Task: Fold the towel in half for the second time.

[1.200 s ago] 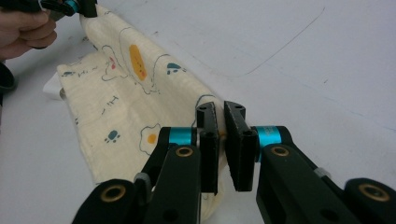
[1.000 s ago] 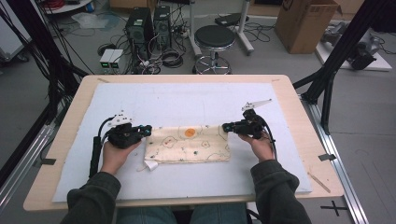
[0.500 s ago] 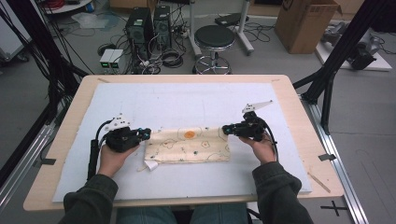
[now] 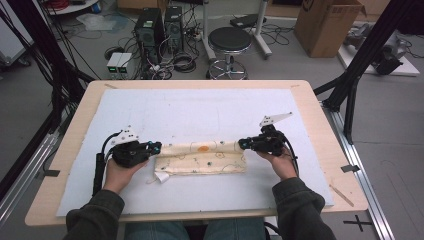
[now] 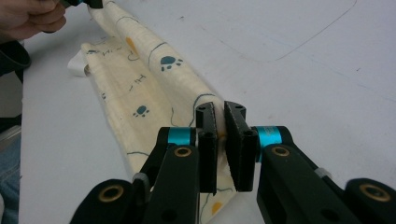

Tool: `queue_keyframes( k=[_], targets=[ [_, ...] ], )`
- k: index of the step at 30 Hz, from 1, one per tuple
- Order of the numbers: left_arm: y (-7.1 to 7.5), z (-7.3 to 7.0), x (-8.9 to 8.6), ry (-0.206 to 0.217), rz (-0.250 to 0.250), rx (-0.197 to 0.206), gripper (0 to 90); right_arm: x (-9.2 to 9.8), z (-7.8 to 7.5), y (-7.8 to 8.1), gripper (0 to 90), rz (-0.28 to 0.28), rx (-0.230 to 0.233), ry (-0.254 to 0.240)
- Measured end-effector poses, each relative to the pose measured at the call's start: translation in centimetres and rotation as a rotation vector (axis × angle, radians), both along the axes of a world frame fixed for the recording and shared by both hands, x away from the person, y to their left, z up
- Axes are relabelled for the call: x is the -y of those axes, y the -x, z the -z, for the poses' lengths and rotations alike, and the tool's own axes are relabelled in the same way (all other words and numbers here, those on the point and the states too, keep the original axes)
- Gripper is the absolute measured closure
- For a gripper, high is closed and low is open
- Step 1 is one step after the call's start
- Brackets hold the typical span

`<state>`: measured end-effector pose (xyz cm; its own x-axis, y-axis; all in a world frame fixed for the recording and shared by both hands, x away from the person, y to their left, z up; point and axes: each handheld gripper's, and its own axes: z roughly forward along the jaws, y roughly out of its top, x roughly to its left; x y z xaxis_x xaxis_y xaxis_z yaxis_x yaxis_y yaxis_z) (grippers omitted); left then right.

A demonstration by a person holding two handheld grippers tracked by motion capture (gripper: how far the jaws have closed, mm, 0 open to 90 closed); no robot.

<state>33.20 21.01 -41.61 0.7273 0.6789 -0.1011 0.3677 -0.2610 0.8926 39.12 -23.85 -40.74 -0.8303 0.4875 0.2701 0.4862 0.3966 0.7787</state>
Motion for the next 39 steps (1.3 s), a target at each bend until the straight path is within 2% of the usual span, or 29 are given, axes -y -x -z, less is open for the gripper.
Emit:
queue_keyframes(
  k=[18,25,29,31,34,35,39],
  targets=[
    [1.2,-0.1,0.7,-0.124,0.071,-0.002,84.1,0.0,1.0,1.7,83.0,-0.034,-0.008,0.028],
    [1.6,0.0,1.3,-0.145,0.096,-0.017,83.8,0.0,1.3,2.2,82.8,-0.046,-0.015,0.045],
    [1.7,0.0,1.3,-0.131,0.095,-0.037,83.8,0.0,1.6,2.5,82.8,-0.05,-0.021,0.049],
    [1.8,0.3,1.1,-0.078,0.077,-0.049,84.0,0.0,1.8,2.6,82.7,-0.052,-0.025,0.052],
    [2.1,1.0,0.9,-0.102,0.072,-0.062,83.9,0.1,2.0,2.8,82.4,-0.052,-0.029,0.053],
    [2.2,1.2,0.8,-0.09,0.068,-0.067,83.9,0.1,2.0,2.8,82.2,-0.052,-0.028,0.054],
    [2.5,1.5,0.7,-0.089,0.068,-0.071,83.6,0.0,2.2,3.1,81.8,-0.061,-0.032,0.059]
  ],
)
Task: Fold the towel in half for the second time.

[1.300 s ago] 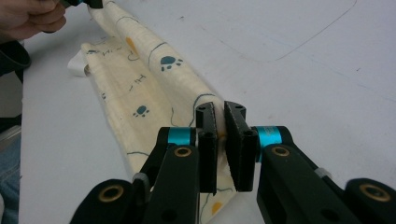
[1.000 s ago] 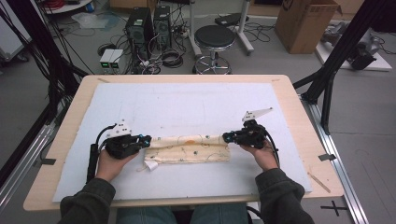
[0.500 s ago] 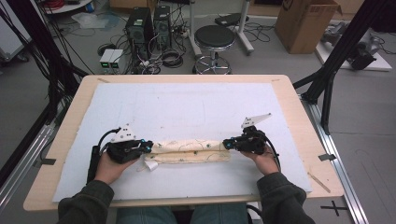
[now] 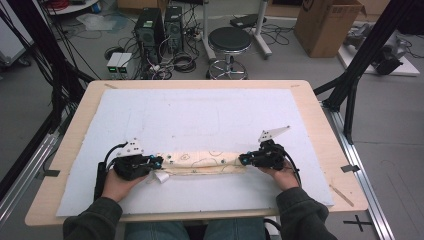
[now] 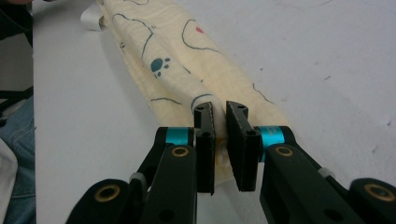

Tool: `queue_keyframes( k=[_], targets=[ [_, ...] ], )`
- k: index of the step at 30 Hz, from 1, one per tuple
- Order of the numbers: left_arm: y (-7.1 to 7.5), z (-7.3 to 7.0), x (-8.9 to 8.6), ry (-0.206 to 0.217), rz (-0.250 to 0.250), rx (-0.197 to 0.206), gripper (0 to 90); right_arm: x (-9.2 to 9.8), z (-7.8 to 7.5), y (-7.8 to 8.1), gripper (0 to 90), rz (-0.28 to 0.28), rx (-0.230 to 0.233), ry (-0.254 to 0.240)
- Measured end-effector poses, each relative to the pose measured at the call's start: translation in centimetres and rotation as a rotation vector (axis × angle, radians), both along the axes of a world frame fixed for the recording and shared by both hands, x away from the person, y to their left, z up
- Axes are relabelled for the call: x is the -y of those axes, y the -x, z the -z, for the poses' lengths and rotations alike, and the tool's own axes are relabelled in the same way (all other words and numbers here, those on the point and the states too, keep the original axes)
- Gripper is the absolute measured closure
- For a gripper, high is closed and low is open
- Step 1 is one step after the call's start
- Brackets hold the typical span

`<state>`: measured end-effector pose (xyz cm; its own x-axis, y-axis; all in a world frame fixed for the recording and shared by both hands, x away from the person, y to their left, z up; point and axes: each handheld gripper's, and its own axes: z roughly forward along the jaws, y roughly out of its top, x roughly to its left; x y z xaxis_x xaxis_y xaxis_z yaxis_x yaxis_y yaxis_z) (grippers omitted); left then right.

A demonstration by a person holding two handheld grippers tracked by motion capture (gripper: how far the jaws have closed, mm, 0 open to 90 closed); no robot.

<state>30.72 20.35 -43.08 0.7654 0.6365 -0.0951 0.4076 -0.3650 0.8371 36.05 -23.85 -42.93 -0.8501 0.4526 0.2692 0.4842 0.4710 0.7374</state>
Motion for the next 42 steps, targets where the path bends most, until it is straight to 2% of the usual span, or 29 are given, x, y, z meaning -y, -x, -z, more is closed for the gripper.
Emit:
queue_keyframes(
  k=[3,8,10,12,14,17,22,25,27,29,34,37,42],
  targets=[
    [0.2,0.2,-0.1,-0.022,0.011,-0.004,82.9,-0.1,0.3,0.2,81.4,-0.001,-0.009,0.009],
    [0.5,0.5,-0.3,-0.025,0.018,-0.022,76.6,0.0,0.5,0.6,77.0,-0.001,-0.02,0.006],
    [0.7,0.4,-0.5,-0.013,0.024,-0.032,67.5,0.1,0.5,0.7,71.4,0.002,-0.018,-0.003],
    [0.9,-0.1,-0.8,0.009,0.025,-0.022,62.7,0.4,0.1,0.8,65.9,0.01,-0.023,-0.037],
    [1.0,-0.7,-1.2,0.036,0.024,-0.011,57.4,0.6,-0.5,1.0,61.0,0.014,-0.003,-0.045],
    [1.0,-1.4,-1.4,0.077,0.019,0.006,55.5,0.8,-1.5,1.2,58.4,0.007,0.021,-0.071],
    [0.6,-2.1,-0.3,0.079,0.03,0.021,53.7,0.2,-2.8,1.0,58.2,-0.006,0.039,-0.102],
    [0.1,-2.3,0.9,0.077,0.038,0.026,58.4,-0.7,-3.1,0.7,64.8,-0.015,0.036,-0.084],
    [-0.3,-2.3,1.8,0.067,0.044,0.024,67.5,-1.6,-3.2,0.5,70.6,-0.035,0.039,-0.082],
    [-0.8,-2.3,2.5,0.058,0.062,0.013,71.3,-2.4,-3.2,0.2,74.5,-0.051,0.041,-0.07],
    [-1.7,-2.2,4.3,0.035,0.066,0.007,85.9,-4.5,-3.0,-0.6,82.2,-0.081,0.026,-0.054],
    [-2.2,-1.8,5.3,-0.001,0.086,-0.021,87.9,-6.2,-2.7,-1.0,84.2,-0.102,0.015,-0.032],
    [-2.2,-1.0,6.3,-0.047,0.131,-0.04,88.0,-8.7,-1.6,-1.2,84.7,-0.149,-0.002,0.054]
  ],
)
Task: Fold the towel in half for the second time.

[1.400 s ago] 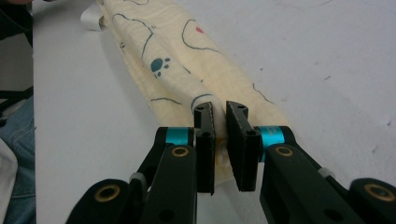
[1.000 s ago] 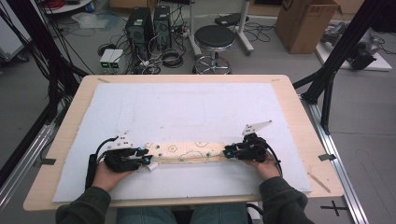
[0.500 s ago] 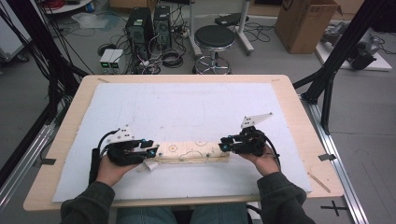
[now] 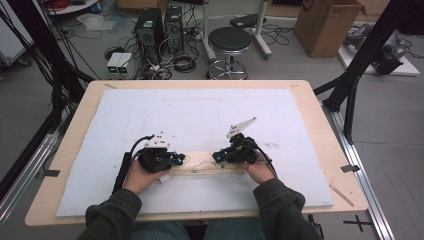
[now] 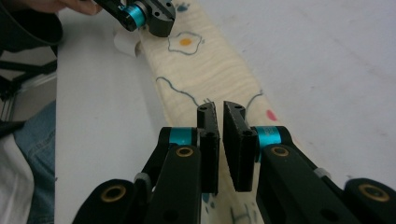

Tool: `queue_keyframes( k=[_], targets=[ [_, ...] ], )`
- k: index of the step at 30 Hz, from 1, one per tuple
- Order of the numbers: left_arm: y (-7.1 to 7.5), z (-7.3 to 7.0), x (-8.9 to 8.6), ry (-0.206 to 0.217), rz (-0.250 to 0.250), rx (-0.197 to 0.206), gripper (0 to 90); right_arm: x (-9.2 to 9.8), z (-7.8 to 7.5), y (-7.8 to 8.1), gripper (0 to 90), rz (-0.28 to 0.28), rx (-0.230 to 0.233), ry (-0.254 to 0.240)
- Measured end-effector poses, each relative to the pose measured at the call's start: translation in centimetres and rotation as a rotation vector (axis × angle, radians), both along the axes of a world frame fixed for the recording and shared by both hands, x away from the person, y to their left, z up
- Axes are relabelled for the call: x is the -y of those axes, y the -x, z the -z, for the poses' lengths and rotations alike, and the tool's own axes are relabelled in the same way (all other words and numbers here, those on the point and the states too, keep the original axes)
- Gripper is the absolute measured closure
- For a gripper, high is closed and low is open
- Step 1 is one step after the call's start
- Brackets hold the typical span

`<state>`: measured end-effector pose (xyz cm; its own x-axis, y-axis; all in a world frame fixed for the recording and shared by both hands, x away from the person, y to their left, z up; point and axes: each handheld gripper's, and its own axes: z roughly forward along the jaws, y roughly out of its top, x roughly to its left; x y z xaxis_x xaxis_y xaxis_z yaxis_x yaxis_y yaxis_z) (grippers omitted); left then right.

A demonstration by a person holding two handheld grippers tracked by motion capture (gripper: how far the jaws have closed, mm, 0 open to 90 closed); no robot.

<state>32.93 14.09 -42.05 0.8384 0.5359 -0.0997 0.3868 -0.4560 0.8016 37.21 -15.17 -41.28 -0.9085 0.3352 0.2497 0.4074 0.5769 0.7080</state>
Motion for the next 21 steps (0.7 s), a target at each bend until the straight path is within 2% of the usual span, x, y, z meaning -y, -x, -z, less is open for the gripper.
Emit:
queue_keyframes(
  k=[1,4,8,11,16,21],
  targets=[
    [0.1,0.2,0.1,-0.003,0.005,-0.004,87.9,-0.4,0.2,0.1,84.7,-0.009,-0.001,0.015],
    [0.2,0.6,0.2,-0.05,0.02,-0.012,88.0,-1.0,0.7,0.4,85.1,-0.035,-0.001,0.055],
    [0.5,1.3,-0.1,-0.105,0.013,-0.018,87.8,-1.0,1.5,0.7,85.1,-0.046,-0.004,0.099],
    [0.7,1.2,-0.4,-0.121,0.012,-0.014,87.9,-0.6,1.7,1.0,85.1,-0.049,-0.005,0.093],
    [1.2,1.2,-1.4,-0.134,-0.003,-0.002,87.8,0.1,1.8,1.4,84.7,-0.04,0.012,0.092],
    [1.6,1.6,-3.0,-0.092,-0.035,-0.014,87.7,1.5,1.9,1.8,82.9,-0.026,0.016,0.083]
  ],
)
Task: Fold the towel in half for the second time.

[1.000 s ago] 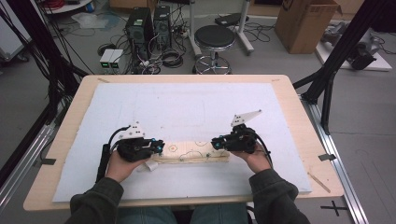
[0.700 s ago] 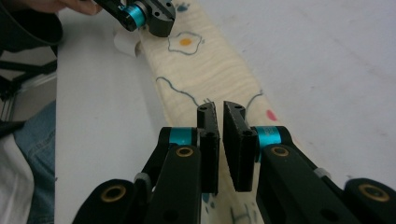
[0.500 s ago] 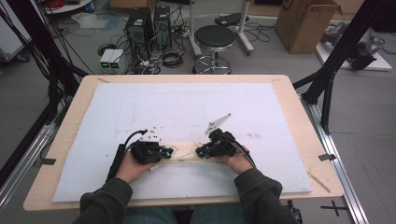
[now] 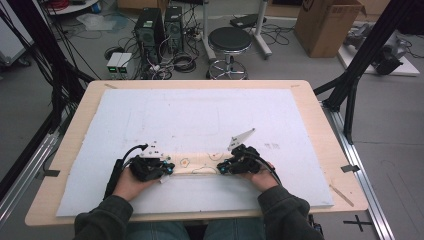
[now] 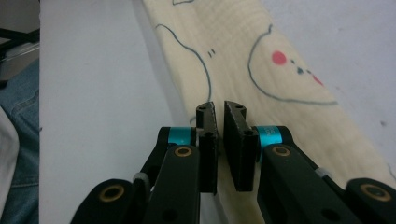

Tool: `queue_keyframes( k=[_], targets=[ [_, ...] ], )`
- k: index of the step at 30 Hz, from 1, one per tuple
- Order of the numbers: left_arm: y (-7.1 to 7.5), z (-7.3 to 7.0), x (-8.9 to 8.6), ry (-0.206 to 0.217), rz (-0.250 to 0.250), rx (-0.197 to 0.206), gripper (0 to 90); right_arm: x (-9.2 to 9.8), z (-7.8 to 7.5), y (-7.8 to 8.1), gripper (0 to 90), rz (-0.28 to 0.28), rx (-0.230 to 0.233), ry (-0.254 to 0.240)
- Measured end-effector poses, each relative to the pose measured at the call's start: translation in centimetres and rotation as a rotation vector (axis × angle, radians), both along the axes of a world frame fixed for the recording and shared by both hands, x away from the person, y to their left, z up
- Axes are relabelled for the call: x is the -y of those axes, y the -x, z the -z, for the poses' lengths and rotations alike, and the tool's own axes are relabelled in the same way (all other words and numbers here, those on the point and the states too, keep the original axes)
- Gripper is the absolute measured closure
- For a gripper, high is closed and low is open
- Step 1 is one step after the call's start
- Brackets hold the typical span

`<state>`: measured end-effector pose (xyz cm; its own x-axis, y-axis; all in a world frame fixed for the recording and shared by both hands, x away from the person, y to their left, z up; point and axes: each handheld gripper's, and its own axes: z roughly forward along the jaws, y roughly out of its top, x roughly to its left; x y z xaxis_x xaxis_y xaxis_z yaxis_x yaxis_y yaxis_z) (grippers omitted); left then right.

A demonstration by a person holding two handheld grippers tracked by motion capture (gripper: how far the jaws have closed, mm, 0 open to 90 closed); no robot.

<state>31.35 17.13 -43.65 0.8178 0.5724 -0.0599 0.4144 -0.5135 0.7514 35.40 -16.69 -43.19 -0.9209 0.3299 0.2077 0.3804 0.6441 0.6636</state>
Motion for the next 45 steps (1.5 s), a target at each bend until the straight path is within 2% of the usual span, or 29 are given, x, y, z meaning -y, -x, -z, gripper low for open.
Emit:
queue_keyframes(
  k=[2,6,13,16,18,20,22,25,28,30,32,37,43,45],
  targets=[
    [0.1,-0.1,-0.4,-0.011,-0.005,0.002,87.4,0.6,0.0,0.1,81.5,0.008,0.005,-0.004],
    [0.4,0.0,-1.1,-0.006,-0.02,0.01,86.1,1.9,-0.1,0.4,80.8,0.022,0.024,0.007],
    [0.5,0.0,-1.6,0.0,-0.025,0.022,83.6,3.8,0.2,0.9,79.9,0.056,0.025,-0.012],
    [0.5,-0.5,-1.9,0.051,-0.013,0.04,78.2,3.8,-0.2,0.9,76.9,0.053,0.038,-0.025],
    [0.3,-1.0,-2.1,0.094,-0.024,0.051,78.1,3.5,-1.1,0.7,76.9,0.057,0.063,-0.066],
    [-0.1,-1.5,-2.0,0.111,-0.031,0.058,78.1,3.1,-2.1,0.4,76.9,0.062,0.085,-0.088],
    [-0.3,-1.7,-1.7,0.12,-0.026,0.065,78.0,2.3,-2.6,-0.2,76.1,0.058,0.101,-0.088],
    [-0.7,-1.4,-1.4,0.093,-0.018,0.061,78.0,1.2,-2.4,-1.0,75.2,0.054,0.111,-0.058],
    [-1.0,-0.9,-1.4,0.076,-0.03,0.046,77.8,0.7,-1.5,-1.5,74.0,0.06,0.098,-0.008],
    [-1.1,-0.7,-1.4,0.053,-0.034,0.048,76.8,0.7,-1.1,-1.7,73.1,0.057,0.089,-0.002],
    [-1.2,-0.5,-1.4,0.049,-0.035,0.039,76.7,0.7,-0.9,-1.8,72.8,0.061,0.099,0.014],
    [-1.4,0.2,-1.7,0.023,-0.055,0.009,76.7,1.5,-0.3,-1.9,72.4,0.087,0.105,0.043],
    [-1.2,0.4,-1.8,0.018,-0.056,0.017,76.6,2.9,0.1,-1.5,72.5,0.105,0.107,0.04],
    [-1.2,0.5,-1.9,0.028,-0.058,0.015,76.6,3.4,0.1,-1.3,72.1,0.109,0.113,0.043]
  ],
)
